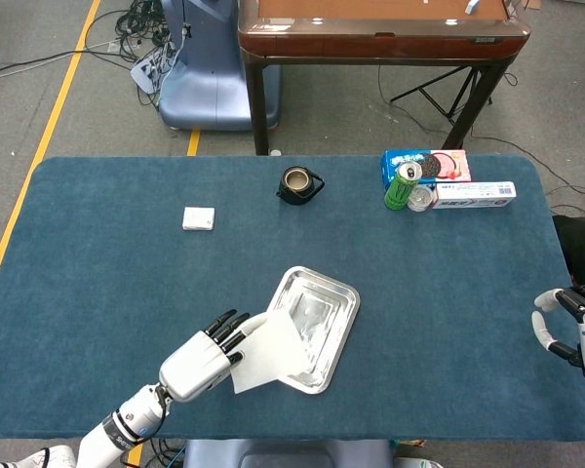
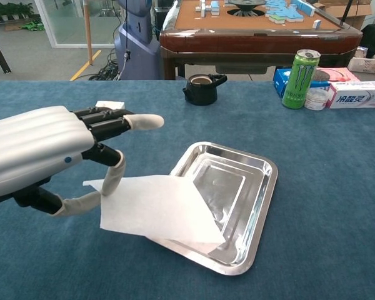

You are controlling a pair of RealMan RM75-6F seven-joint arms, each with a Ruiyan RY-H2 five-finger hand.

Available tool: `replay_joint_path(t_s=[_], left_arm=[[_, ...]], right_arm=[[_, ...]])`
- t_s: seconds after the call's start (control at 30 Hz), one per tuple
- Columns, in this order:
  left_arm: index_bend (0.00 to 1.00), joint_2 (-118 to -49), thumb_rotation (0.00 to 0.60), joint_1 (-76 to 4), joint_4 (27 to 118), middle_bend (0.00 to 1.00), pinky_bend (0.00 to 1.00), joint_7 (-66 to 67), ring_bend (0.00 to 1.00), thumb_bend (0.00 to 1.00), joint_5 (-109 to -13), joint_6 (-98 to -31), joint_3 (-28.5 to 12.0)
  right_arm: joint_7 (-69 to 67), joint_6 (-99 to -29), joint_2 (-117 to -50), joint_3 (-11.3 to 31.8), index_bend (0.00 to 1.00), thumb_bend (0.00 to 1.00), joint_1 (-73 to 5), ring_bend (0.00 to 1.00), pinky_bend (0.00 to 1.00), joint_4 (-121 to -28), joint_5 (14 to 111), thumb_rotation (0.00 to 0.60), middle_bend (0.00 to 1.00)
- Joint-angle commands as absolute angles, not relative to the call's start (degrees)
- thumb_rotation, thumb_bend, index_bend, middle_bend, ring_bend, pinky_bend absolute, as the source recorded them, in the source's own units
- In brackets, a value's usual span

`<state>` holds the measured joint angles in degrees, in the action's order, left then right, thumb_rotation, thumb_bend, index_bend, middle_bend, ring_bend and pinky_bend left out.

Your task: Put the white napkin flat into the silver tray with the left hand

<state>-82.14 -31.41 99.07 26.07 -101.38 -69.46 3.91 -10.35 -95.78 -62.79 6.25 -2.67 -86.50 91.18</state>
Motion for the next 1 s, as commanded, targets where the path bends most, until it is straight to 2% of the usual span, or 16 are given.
replay_joint_path(t_s=[0.03,0.6,1.0], left_arm=[[0.67,-83.62,0.600,-30.64,98.82,0.02,0.07,27.27,0.00,0.48,-100.25,-69.74,3.19],[0.66,-90.09,0.600,-30.91,101.31,0.02,0.07,39.18,0.00,0.48,-90.83,-63.53,-0.55],[0.65,-93.01,0.600,-33.26,99.16,0.02,0.07,40.53,0.00,0.48,-85.82,-60.19,-2.91]], right_arm=[[-10.38,-95.89,-62.77,6.28,0.51,0.41,-2.63,0.43,0.46,-86.53,91.20,0.600,0.57],[-11.18,-96.58,-62.08,6.96,0.51,0.41,-2.01,0.43,0.46,-86.55,90.05,0.600,0.57],[-12.61,-96.67,-61.35,7.41,0.51,0.41,-1.59,0.43,0.46,-86.57,89.09,0.600,0.57]])
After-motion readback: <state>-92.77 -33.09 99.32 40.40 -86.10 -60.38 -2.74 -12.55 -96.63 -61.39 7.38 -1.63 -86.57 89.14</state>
